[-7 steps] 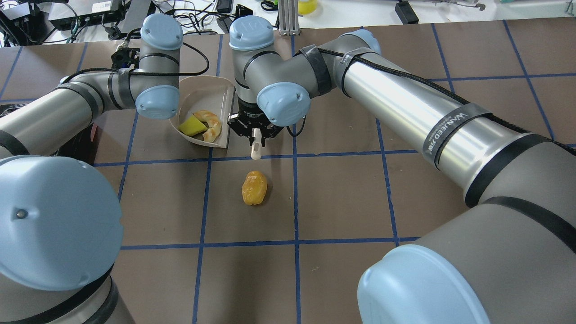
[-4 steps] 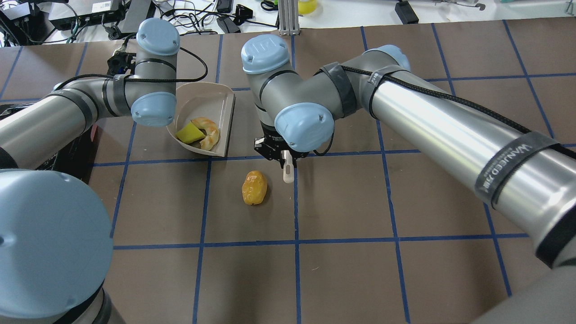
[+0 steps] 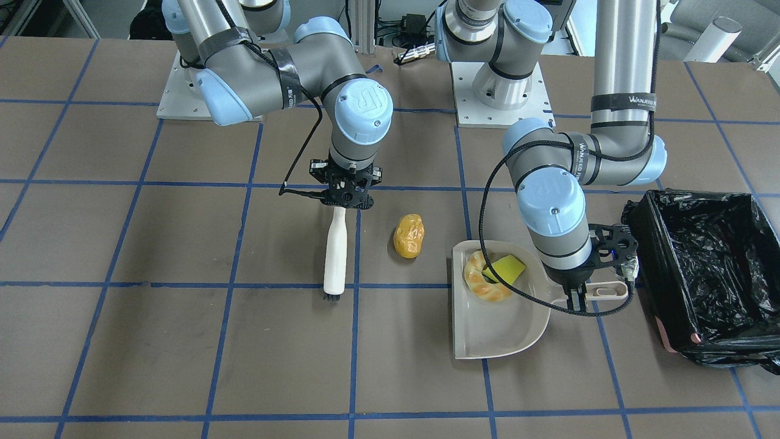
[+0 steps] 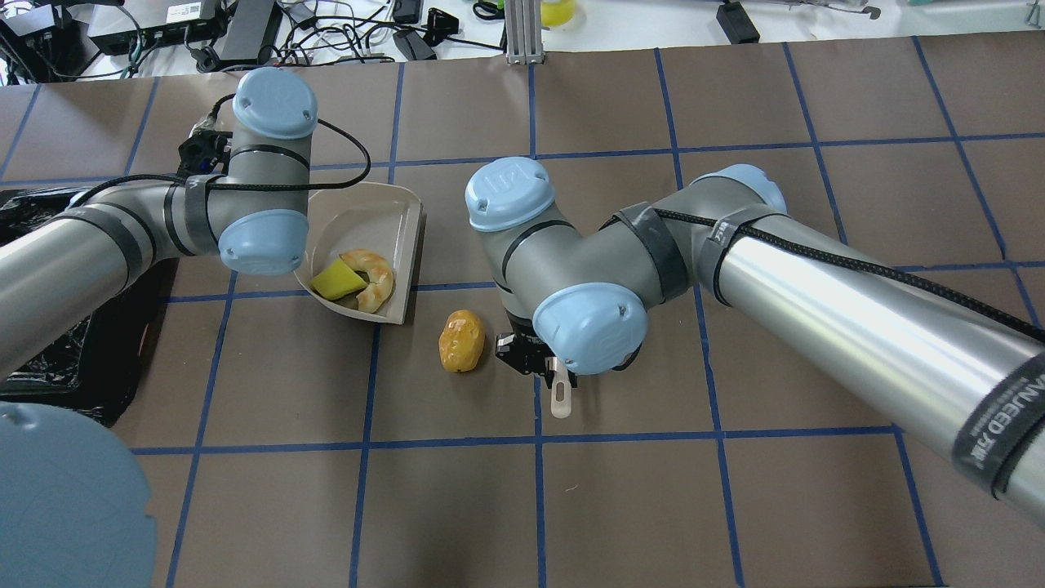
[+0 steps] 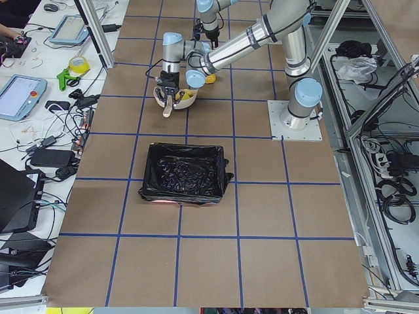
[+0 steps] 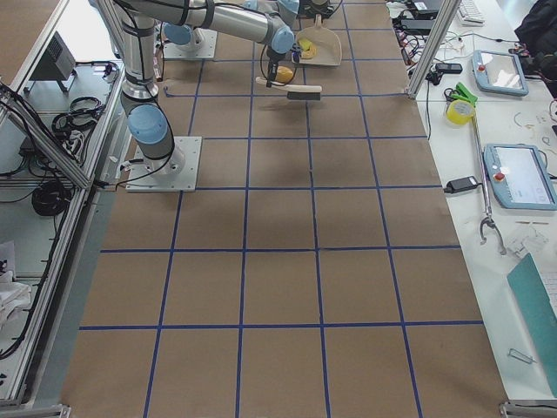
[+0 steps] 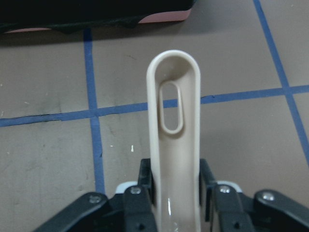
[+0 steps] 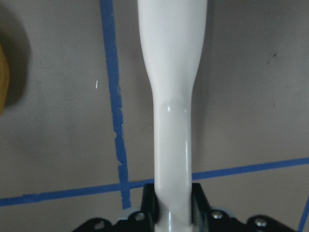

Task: Sweep and dump trash into bin
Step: 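Move the dustpan toward the potato with the left gripper while the right brush follows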

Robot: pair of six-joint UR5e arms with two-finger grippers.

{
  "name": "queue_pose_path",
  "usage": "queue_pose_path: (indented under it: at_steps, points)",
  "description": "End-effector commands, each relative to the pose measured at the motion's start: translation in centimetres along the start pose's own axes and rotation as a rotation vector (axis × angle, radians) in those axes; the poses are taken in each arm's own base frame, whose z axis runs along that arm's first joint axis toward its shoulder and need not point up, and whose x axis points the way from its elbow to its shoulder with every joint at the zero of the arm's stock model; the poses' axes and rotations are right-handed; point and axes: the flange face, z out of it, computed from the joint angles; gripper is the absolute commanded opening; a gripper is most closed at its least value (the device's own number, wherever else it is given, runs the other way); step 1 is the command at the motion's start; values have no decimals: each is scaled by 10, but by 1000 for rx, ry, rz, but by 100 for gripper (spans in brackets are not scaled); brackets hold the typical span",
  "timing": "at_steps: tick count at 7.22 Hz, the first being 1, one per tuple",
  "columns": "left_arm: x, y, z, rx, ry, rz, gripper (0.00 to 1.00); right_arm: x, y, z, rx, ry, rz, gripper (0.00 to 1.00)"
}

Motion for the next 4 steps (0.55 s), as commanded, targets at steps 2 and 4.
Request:
queue_pose_path:
  at_steps: [2,4]
  points:
    - [-61,16,-1,3,20,-63,0,-51,59,19,-20,11,87,0]
    - [-82,26,7,16,62,-82,0,-61,58,21,-33,-29,111,0]
